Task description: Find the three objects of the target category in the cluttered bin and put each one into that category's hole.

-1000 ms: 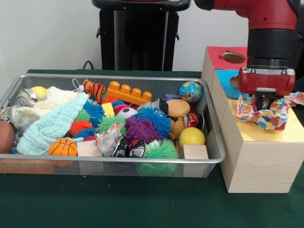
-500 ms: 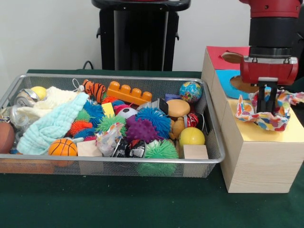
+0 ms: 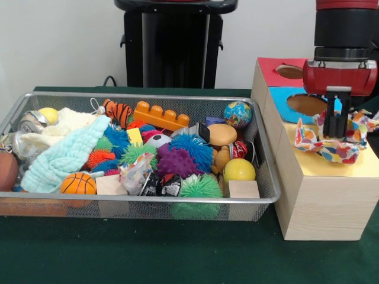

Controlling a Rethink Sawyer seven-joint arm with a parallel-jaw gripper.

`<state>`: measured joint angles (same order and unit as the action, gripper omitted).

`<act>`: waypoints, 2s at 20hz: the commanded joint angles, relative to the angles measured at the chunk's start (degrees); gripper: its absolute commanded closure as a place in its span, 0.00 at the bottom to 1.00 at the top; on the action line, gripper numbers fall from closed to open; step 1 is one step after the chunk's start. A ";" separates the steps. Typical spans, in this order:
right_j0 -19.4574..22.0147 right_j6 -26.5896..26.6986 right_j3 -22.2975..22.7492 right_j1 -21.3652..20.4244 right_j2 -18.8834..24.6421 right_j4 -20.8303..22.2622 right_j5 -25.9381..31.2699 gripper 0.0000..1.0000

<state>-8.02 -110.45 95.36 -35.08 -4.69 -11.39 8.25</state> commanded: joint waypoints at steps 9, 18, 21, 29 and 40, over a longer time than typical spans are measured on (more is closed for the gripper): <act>1.43 -2.16 1.73 -1.25 2.12 3.63 9.59 1.00; -3.77 -4.93 -0.16 -10.28 -4.52 3.31 22.90 1.00; -4.53 -5.62 0.52 -11.60 -4.86 3.12 24.84 1.00; -2.31 -5.64 5.26 -7.58 0.52 1.72 16.26 1.00; 1.02 -4.43 5.30 -2.17 5.17 3.24 8.93 1.00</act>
<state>-9.48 -110.45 94.93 -41.76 -5.76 -10.84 19.41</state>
